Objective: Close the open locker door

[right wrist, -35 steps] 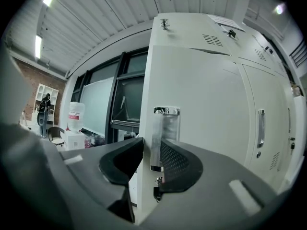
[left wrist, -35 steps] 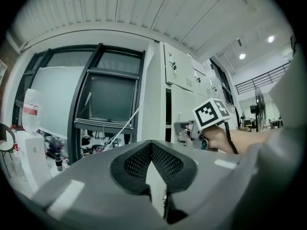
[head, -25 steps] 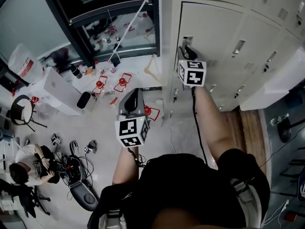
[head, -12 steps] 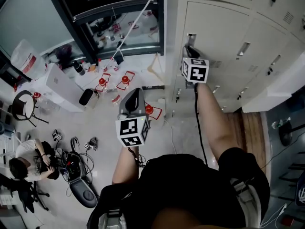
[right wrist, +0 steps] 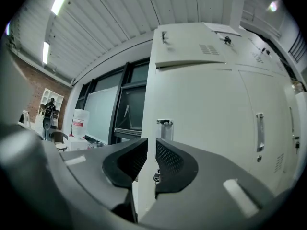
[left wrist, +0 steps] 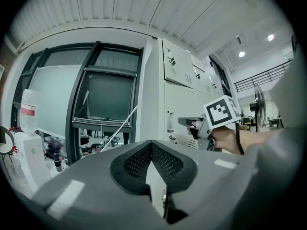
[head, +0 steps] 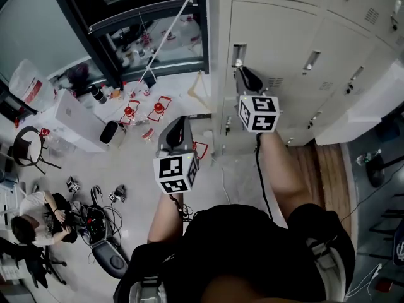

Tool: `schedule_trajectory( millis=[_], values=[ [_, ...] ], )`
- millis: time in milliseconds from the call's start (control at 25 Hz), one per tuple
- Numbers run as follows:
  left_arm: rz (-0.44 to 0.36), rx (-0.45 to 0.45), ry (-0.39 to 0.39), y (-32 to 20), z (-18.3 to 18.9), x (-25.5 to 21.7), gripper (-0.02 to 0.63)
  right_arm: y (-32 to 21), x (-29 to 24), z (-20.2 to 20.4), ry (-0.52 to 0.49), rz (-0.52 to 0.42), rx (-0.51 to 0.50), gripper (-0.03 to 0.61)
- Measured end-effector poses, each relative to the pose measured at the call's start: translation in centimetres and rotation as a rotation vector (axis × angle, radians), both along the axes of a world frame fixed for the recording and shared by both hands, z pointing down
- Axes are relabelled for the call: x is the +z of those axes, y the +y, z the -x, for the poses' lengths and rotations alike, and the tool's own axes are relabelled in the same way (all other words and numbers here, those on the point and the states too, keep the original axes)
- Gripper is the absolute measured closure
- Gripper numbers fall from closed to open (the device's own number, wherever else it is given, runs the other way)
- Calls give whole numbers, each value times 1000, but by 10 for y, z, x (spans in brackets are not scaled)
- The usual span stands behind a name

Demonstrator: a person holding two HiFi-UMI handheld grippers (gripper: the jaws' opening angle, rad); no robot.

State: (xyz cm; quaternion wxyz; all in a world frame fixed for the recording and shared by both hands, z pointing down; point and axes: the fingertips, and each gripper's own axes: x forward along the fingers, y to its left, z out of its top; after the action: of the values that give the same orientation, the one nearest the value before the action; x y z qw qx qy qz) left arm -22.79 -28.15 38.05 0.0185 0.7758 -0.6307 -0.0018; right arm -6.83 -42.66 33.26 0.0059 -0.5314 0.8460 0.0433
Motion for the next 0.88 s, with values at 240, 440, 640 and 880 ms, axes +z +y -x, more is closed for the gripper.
schedule_trajectory(
  millis=[240, 440, 640, 880],
  values=[
    [-4, 42, -1, -5, -35, -4, 614, 73, -28, -43, -42, -115, 14, 568],
    [-17, 71, -12, -3, -63, -8, 614, 120, -20, -79, -95, -120, 36, 569],
    [-31, 94, -12, 2, -89, -12, 614, 128, 7, -104, -87, -64, 65, 569],
    [-36, 121, -14, 8, -117, -14, 614, 138, 11, -116, -73, -45, 53, 569]
  ],
)
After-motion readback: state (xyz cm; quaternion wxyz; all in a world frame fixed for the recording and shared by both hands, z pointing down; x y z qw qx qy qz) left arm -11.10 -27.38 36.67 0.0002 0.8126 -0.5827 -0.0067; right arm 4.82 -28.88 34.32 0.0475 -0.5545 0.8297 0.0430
